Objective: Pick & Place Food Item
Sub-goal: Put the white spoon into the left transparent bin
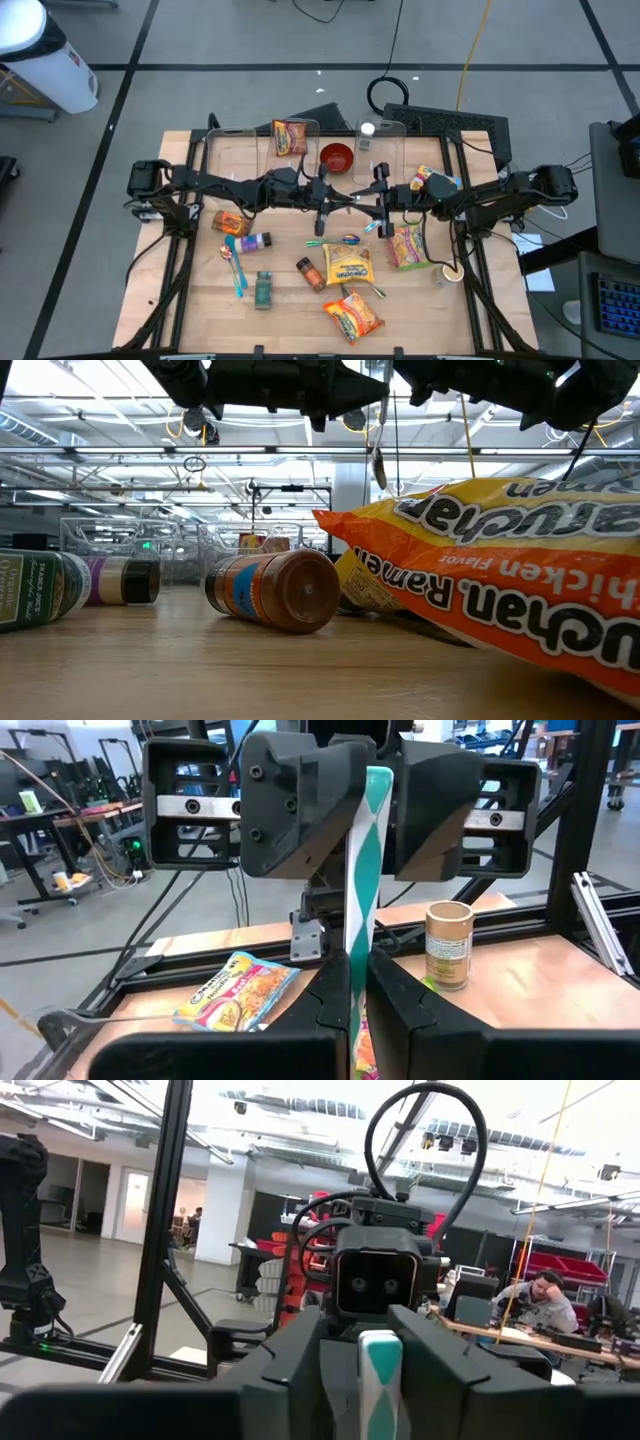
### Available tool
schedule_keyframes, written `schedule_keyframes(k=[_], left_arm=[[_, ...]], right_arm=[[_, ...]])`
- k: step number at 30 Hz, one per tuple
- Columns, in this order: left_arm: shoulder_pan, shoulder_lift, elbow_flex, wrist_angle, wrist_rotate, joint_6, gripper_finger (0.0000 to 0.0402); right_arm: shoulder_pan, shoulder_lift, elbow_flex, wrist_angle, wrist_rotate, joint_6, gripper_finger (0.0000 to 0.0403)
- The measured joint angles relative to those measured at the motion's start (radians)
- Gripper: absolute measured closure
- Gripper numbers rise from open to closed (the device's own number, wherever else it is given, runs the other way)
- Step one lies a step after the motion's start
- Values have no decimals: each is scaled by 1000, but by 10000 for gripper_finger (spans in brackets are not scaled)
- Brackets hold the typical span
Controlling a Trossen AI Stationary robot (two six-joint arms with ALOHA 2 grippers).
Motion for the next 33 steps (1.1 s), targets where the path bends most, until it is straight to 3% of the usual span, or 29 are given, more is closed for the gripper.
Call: schedule_keyframes(k=[7,13,18,27,33], left_arm=[[1,0,0,4,-1,4,391],[0,-8,-1,0,1,15,391],[0,-61,-1,-41,-6,61,391],[0,-297,-1,-301,-43,109,391],[-27,-428,-1,-481,-52,119,391]], right_arm=[[0,-22,0,0,-1,-12,220],[0,-61,0,-22,1,-40,190],[0,-98,0,-99,2,-65,186],[-3,-113,0,-156,13,-84,196],[-9,-110,0,-205,131,-82,197]])
